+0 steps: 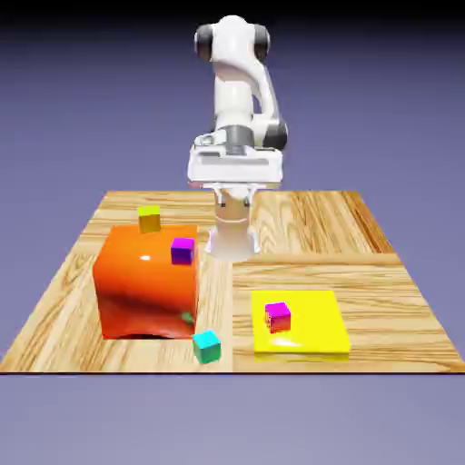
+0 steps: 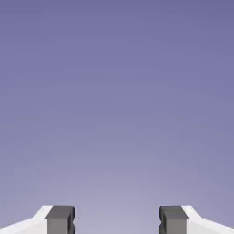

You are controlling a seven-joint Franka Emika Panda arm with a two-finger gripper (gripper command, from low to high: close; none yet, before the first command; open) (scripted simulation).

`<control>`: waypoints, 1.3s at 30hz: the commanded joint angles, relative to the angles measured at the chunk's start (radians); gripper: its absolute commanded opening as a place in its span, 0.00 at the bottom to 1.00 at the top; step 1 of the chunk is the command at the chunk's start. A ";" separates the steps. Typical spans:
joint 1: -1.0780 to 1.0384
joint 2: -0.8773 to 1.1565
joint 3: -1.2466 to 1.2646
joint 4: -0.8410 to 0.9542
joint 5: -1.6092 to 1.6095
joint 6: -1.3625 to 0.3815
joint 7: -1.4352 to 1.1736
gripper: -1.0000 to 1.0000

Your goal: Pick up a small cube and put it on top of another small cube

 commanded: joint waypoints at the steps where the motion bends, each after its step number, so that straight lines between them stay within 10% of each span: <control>1: -0.002 0.036 0.001 0.028 -0.009 -0.034 -0.009 0.50; 29: -0.051 1.045 0.018 0.807 -0.263 -0.974 -0.272 0.50; 34: -0.062 1.137 0.000 0.751 -0.293 -0.826 -0.248 0.50; 35: -0.062 1.137 0.000 0.751 -0.293 -0.826 -0.248 0.00; 39: -0.052 1.056 0.016 0.800 -0.267 -0.956 -0.269 0.00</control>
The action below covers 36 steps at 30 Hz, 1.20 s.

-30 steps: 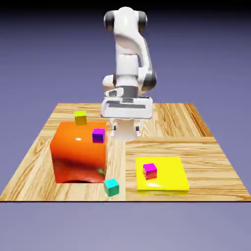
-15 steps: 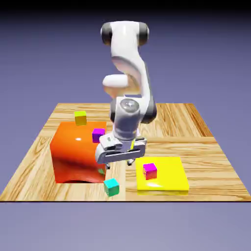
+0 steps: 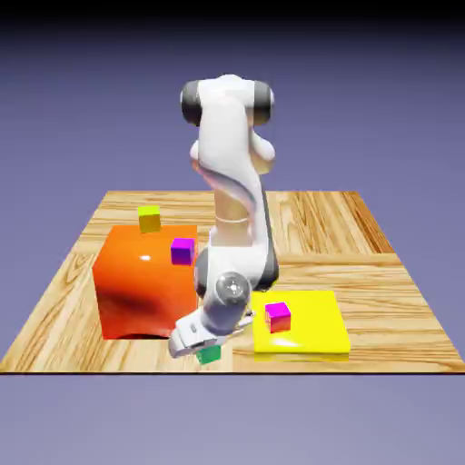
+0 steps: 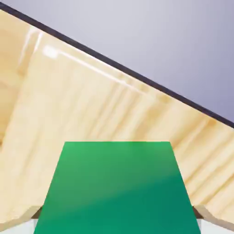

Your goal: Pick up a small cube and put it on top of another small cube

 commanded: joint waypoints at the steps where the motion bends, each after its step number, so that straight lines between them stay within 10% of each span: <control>1: -0.020 -0.021 -0.011 0.018 0.018 -0.006 -0.024 0.00; 25: -0.240 -0.858 -0.477 -0.284 0.241 -0.570 0.559 0.00; 33: -0.247 -0.879 -0.480 -0.472 0.228 -0.403 0.563 0.00; 34: -0.247 -0.879 -0.480 -0.472 0.228 -0.403 0.563 1.00; 36: -0.246 -0.875 -0.479 -0.435 0.230 -0.435 0.562 1.00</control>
